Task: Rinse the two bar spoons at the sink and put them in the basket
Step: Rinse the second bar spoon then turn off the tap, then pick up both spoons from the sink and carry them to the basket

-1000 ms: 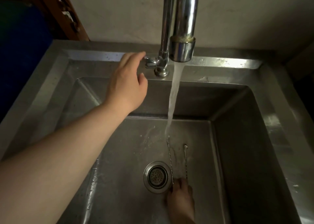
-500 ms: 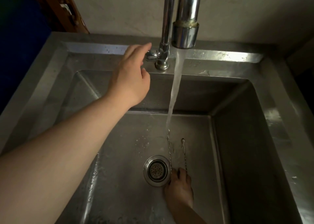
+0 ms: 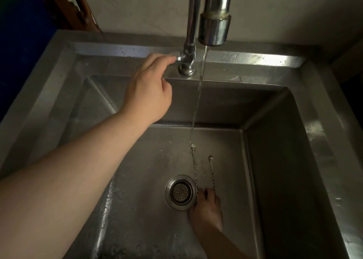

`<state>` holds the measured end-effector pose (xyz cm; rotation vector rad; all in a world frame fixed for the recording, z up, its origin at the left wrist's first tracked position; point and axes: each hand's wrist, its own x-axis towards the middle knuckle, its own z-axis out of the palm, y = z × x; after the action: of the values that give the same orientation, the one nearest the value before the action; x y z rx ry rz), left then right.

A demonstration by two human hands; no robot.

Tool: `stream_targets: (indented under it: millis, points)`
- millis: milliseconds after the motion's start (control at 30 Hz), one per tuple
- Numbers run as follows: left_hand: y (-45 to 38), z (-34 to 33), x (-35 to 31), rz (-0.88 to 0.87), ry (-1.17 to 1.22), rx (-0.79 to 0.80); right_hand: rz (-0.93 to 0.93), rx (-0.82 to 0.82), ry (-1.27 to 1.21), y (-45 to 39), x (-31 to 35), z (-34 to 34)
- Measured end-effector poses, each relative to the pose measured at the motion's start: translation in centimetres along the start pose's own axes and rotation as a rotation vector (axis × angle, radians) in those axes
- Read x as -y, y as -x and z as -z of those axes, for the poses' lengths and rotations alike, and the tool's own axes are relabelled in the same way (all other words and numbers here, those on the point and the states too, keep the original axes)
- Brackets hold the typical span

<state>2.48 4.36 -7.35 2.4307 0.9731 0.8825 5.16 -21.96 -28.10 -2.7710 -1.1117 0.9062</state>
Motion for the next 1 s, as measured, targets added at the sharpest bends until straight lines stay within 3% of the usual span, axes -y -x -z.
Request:
stream_targets:
  millis: [533, 600, 700, 800, 900, 1000]
  points:
    - [2.3, -0.9, -0.3, 0.041, -0.022, 0.019, -0.006, -0.007, 0.014, -0.2, -0.3, -0.2]
    - [3.7, -1.6, -0.6, 0.131, 0.038, -0.088, 0.000, -0.017, 0.007, -0.2, -0.5, -0.3]
    - [8.1, -4.3, -1.0, 0.428, 0.210, -0.186, 0.019, -0.032, -0.028, -0.2, -1.0, -0.3]
    - [14.1, -8.5, -1.7, 0.717, 0.269, 0.034, 0.037, -0.099, -0.168, -0.5, -1.7, 0.2]
    - [19.8, -12.5, -2.8, 0.823, 0.205, 0.211, 0.004, -0.239, -0.311, -1.0, -2.7, 0.8]
    - [23.3, -15.6, -3.2, 0.939, 0.166, 0.356, -0.112, -0.232, -0.366, -1.8, -3.7, 1.2]
